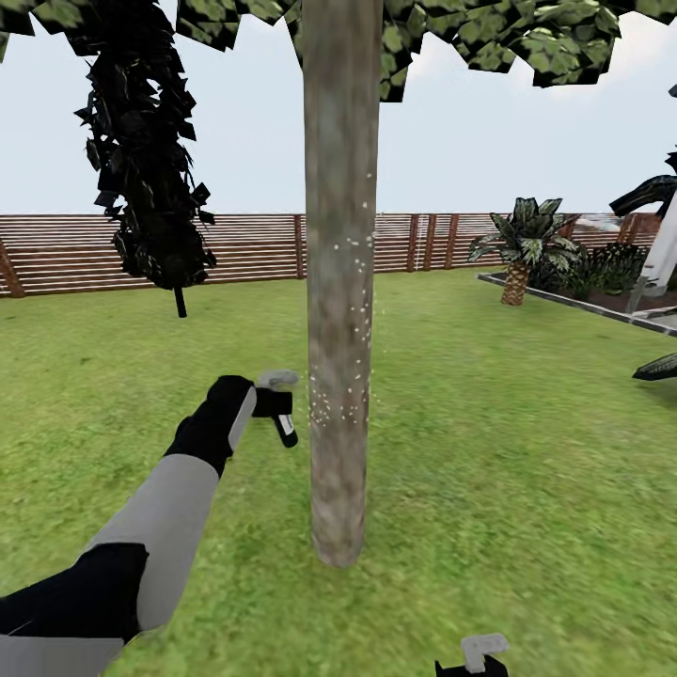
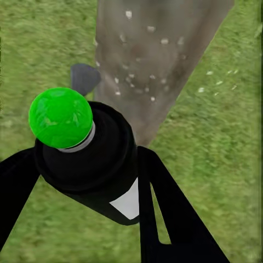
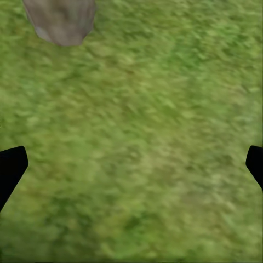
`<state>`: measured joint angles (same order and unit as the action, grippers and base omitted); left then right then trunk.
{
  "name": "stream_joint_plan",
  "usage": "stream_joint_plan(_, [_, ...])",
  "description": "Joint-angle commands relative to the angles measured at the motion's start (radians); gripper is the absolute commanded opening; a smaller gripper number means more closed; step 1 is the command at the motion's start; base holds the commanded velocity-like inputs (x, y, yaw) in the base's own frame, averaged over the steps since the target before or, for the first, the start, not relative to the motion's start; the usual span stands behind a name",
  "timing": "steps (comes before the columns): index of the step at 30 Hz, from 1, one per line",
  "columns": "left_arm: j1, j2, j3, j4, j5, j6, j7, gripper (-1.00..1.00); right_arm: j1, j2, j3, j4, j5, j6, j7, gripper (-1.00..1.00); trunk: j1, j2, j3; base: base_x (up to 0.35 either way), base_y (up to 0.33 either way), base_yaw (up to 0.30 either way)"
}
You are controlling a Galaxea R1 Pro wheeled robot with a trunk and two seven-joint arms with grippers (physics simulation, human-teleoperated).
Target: In the garden, pick up the pesticide atomizer on the floor and spray pesticide onto both trees until each tree trunk is fully covered.
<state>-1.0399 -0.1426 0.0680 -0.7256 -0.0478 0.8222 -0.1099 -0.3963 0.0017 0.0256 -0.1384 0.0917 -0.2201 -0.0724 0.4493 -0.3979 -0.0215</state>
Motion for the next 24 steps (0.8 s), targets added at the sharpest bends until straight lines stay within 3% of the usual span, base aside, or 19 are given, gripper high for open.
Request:
stream_joint_plan(1, [-0.024,-0.001,0.006,-0.001,-0.007,0.02,-0.007,-1.0,-0.001,0.001,0.002,0.003,0.01,-0.001,-0.007,1.0,0.001,-0.002,-0.002,0.0,0.0,0.0])
stream_joint_plan(3, [-0.088,-0.002,0.006,-0.001,-0.007,0.052,-0.007,-1.0,-0.001,0.001,0.003,0.015,0.01,-0.001,-0.007,1.0,0.001,-0.002,-0.002,0.0,0.0,0.0])
stream_joint_plan(6, [-0.121,-0.002,0.006,-0.001,-0.007,0.083,-0.007,-1.0,-0.001,0.001,0.003,0.018,0.01,-0.001,-0.007,1.0,0.001,-0.002,-0.002,0.0,0.0,0.0])
stream_joint_plan(12, [-0.297,-0.002,0.006,0.005,-0.009,0.157,-0.009,-1.0,-0.001,0.003,0.004,0.021,0.01,0.0,-0.007,1.0,0.001,-0.002,-0.002,0.0,0.0,0.0])
stream_joint_plan(16, [-0.346,-0.002,0.007,0.008,-0.006,0.16,-0.01,-1.0,-0.001,0.003,0.004,0.022,0.01,-0.001,-0.007,1.0,0.001,-0.002,-0.002,0.0,0.0,0.0])
stream_joint_plan(19, [-0.4,-0.005,0.006,0.021,0.071,0.161,-0.01,-1.0,-0.001,0.003,0.004,0.022,0.01,-0.001,-0.007,1.0,0.001,-0.002,-0.002,0.0,0.0,0.0])
stream_joint_plan(22, [-0.457,-0.006,0.006,0.07,0.108,0.161,-0.01,-1.0,-0.001,0.003,0.004,0.022,0.01,-0.001,-0.007,1.0,0.001,-0.002,-0.002,0.0,0.0,0.0])
stream_joint_plan(24, [-0.483,-0.006,0.006,0.089,0.115,0.161,-0.01,-1.0,-0.001,0.003,0.004,0.022,0.01,0.0,-0.007,1.0,0.001,-0.002,-0.002,0.0,0.0,0.0])
